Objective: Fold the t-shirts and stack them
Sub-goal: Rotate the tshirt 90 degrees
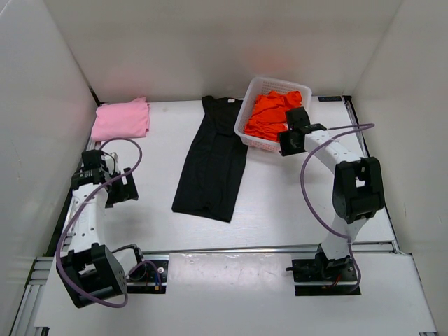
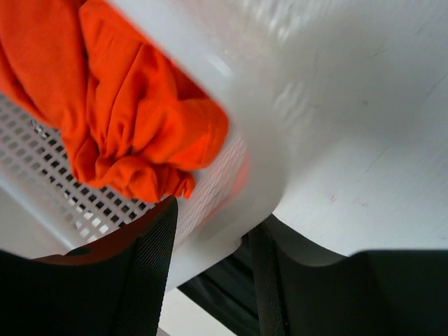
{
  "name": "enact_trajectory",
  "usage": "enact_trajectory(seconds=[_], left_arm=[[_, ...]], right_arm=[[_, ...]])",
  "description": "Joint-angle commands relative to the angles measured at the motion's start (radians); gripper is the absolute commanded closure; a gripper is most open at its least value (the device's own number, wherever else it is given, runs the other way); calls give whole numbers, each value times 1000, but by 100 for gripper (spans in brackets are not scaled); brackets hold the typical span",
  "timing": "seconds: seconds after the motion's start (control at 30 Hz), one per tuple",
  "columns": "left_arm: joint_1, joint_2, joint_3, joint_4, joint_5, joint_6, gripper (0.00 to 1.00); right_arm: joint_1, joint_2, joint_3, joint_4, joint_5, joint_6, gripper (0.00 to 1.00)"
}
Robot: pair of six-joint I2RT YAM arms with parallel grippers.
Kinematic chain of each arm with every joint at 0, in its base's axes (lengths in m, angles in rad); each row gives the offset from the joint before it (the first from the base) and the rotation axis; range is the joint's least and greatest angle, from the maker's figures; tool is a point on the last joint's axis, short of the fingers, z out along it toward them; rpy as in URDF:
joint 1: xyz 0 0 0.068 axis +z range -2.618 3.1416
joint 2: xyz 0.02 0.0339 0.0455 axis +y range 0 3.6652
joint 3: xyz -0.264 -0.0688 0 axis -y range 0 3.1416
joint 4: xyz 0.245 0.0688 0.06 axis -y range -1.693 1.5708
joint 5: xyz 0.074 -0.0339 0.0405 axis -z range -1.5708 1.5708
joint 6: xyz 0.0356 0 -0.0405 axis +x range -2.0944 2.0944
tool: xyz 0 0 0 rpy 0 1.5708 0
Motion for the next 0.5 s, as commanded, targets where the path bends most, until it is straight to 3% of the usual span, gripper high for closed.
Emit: enact_trajectory(seconds=[0.0,0.1,0.27,0.47], left_arm=[[0,0,0,42,-3,0,3],[0,21,-9,51,6,0,3],[0,31,0,51,6,0,3],[0,12,-18,51,6,0,3]], right_arm=[[-14,-27,-12,0,-11,-3,51],[-14,-28,-44,0,13,13,59],[-44,-28,0,9,42,-42,98],[-53,-58,112,9,108,-193,100]])
